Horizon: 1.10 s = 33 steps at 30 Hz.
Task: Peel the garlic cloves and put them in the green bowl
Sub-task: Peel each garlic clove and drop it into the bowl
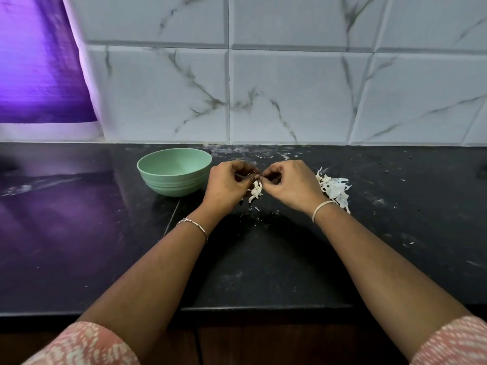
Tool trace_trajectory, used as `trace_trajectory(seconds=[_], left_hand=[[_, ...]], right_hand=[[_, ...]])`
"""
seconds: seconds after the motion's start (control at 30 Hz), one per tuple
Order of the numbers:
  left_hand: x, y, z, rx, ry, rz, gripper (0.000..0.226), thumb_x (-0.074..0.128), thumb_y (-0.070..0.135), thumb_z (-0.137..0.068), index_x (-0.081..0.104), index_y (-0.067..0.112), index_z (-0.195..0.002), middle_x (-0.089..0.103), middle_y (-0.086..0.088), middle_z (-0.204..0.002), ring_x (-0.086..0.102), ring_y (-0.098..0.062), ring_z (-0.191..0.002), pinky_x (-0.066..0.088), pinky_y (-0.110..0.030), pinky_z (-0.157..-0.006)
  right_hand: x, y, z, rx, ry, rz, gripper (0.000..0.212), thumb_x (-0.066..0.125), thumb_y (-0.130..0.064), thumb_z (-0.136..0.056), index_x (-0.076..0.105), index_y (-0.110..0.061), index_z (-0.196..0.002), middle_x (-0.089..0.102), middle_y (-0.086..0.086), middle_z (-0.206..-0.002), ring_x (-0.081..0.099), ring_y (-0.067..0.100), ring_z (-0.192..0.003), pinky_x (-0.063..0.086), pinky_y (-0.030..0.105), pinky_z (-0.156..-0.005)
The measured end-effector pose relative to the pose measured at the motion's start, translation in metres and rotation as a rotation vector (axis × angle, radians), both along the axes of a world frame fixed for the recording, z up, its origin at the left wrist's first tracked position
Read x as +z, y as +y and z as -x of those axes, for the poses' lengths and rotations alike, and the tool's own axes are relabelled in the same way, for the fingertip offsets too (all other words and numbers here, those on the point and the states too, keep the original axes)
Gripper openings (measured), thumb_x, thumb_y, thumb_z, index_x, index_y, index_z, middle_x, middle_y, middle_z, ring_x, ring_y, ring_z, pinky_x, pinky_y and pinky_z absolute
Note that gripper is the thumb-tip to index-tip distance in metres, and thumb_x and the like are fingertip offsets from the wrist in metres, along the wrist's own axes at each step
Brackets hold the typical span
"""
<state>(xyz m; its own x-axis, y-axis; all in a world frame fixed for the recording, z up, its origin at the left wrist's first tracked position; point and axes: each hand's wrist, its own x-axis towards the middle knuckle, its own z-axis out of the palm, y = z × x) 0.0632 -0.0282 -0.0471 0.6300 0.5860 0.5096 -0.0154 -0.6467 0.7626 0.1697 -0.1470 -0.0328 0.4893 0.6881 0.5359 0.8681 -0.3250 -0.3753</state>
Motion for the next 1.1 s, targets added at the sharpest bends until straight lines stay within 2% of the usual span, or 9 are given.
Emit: trace_trajectory(seconds=[0.13, 0.3, 0.53, 0.6, 0.7, 0.93, 1.1], left_hand=[[0.000, -0.001, -0.001, 0.000, -0.016, 0.030, 0.009, 0.077, 0.006, -0.081, 0.074, 0.010, -0.088, 0.068, 0.004, -0.070, 0.060, 0.008, -0.050, 0.046, -0.007, -0.055], [0.000, 0.001, -0.001, 0.031, 0.005, -0.051, 0.010, 0.078, 0.009, -0.080, 0.075, 0.014, -0.089, 0.069, 0.008, -0.074, 0.061, 0.006, -0.058, 0.046, -0.006, -0.060], [-0.002, 0.004, -0.002, -0.002, -0.031, 0.015, 0.016, 0.076, 0.008, -0.081, 0.071, 0.023, -0.081, 0.071, 0.010, -0.073, 0.070, -0.010, -0.068, 0.058, -0.028, -0.071], [-0.001, 0.003, -0.002, -0.013, -0.029, 0.005, 0.013, 0.076, 0.006, -0.081, 0.072, 0.019, -0.084, 0.071, 0.008, -0.074, 0.068, -0.004, -0.066, 0.056, -0.020, -0.067], [0.000, 0.002, -0.002, -0.049, -0.061, 0.089, 0.013, 0.076, 0.003, -0.081, 0.071, 0.015, -0.083, 0.069, 0.007, -0.072, 0.063, 0.006, -0.057, 0.049, -0.010, -0.059], [-0.001, 0.003, -0.002, -0.150, -0.122, 0.246, 0.014, 0.075, -0.001, -0.081, 0.070, 0.012, -0.082, 0.072, -0.007, -0.079, 0.065, -0.010, -0.065, 0.053, -0.023, -0.066], [0.000, 0.004, 0.000, -0.230, -0.162, 0.361, 0.012, 0.073, -0.001, -0.082, 0.068, 0.009, -0.086, 0.070, -0.012, -0.081, 0.065, -0.018, -0.074, 0.058, -0.030, -0.074]], right_hand=[[0.001, 0.001, 0.002, 0.002, -0.033, 0.014, 0.012, 0.068, -0.033, -0.078, 0.075, -0.025, -0.083, 0.071, -0.008, -0.074, 0.065, 0.013, -0.073, 0.054, 0.031, -0.070], [0.001, -0.001, 0.004, 0.022, -0.062, 0.023, 0.010, 0.066, -0.028, -0.080, 0.073, -0.022, -0.083, 0.071, -0.005, -0.075, 0.065, 0.016, -0.074, 0.054, 0.033, -0.070], [-0.002, 0.001, -0.004, 0.090, 0.130, -0.057, 0.012, 0.071, -0.031, -0.083, 0.077, -0.021, -0.087, 0.072, -0.008, -0.075, 0.066, 0.009, -0.070, 0.054, 0.028, -0.070], [-0.003, 0.001, -0.005, 0.100, 0.163, -0.071, 0.010, 0.073, -0.029, -0.082, 0.077, -0.021, -0.085, 0.071, -0.009, -0.071, 0.065, 0.007, -0.067, 0.053, 0.025, -0.067], [-0.002, 0.002, -0.005, 0.116, 0.203, -0.098, 0.005, 0.074, -0.024, -0.082, 0.076, -0.021, -0.082, 0.069, -0.011, -0.067, 0.065, 0.005, -0.064, 0.053, 0.021, -0.066], [-0.006, 0.006, -0.006, 0.119, 0.247, -0.168, 0.005, 0.072, -0.020, -0.077, 0.072, -0.021, -0.072, 0.065, -0.013, -0.059, 0.059, 0.000, -0.056, 0.051, 0.020, -0.062], [-0.005, 0.007, -0.009, 0.161, 0.390, -0.214, 0.012, 0.070, -0.012, -0.078, 0.070, -0.021, -0.069, 0.067, -0.007, -0.061, 0.063, 0.011, -0.061, 0.055, 0.032, -0.069]])
